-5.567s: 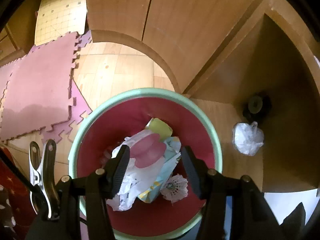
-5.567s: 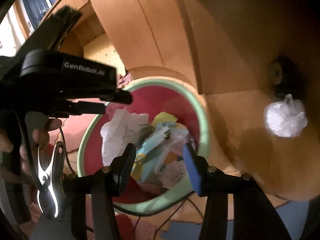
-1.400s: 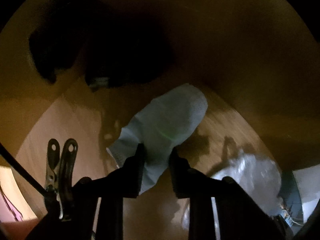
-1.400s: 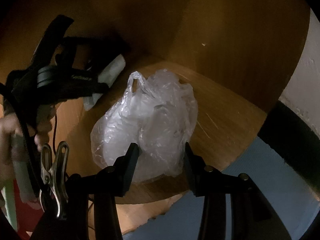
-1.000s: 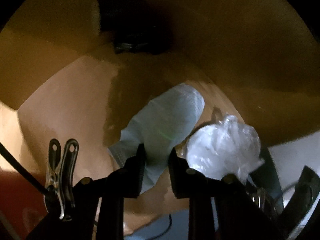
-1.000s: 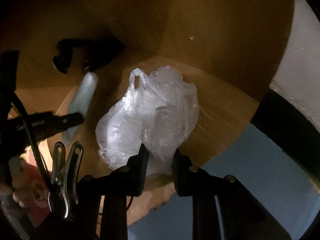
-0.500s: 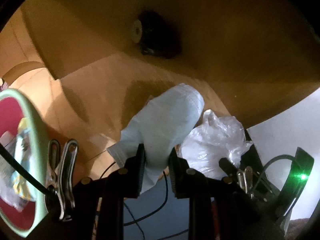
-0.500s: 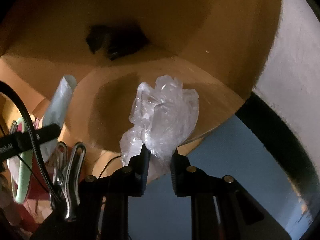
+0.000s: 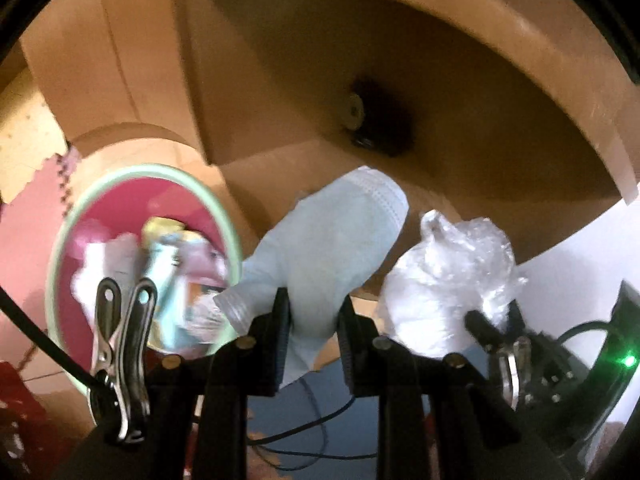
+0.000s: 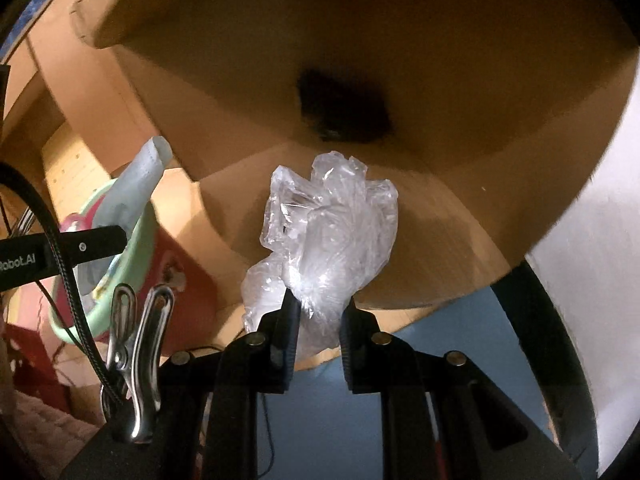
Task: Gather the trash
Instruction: 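Carry the blue cloth with left tool while right tool carries bag toward bin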
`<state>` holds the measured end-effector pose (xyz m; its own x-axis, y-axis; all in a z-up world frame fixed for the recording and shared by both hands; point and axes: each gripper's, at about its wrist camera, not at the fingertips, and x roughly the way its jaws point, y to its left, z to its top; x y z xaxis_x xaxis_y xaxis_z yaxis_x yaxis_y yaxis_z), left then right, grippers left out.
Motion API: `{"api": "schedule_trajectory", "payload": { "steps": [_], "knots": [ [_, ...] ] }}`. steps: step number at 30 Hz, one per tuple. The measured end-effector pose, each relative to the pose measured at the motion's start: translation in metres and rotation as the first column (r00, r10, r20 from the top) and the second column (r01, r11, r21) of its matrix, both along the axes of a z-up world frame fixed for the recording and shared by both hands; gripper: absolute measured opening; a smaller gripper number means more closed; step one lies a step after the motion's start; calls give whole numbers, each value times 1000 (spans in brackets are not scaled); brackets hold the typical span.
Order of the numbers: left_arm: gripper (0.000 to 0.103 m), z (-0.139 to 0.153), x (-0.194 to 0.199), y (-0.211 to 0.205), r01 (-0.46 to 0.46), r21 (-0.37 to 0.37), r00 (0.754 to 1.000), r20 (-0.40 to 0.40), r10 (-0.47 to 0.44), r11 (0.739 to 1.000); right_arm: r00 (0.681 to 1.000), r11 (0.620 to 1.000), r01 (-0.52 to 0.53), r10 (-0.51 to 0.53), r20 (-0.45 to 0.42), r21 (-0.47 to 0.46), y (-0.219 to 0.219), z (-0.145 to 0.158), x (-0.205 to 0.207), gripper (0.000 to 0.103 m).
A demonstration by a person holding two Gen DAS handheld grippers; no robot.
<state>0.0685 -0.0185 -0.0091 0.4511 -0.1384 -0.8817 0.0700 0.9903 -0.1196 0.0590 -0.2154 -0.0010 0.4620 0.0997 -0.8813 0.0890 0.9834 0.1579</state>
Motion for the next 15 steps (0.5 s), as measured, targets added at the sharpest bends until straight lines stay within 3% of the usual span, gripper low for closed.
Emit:
{"api": "schedule_trajectory", "payload": {
  "steps": [8,15],
  "knots": [
    [23,20,-6,62,-96,55,995,34,95,994,989,991,-131,131,64,5,47,38,21,19],
    [23,15,-18,113,-198,75,980,43,195,977,952,958,-286,281,117,26,96,64,50,19]
  ]
}}
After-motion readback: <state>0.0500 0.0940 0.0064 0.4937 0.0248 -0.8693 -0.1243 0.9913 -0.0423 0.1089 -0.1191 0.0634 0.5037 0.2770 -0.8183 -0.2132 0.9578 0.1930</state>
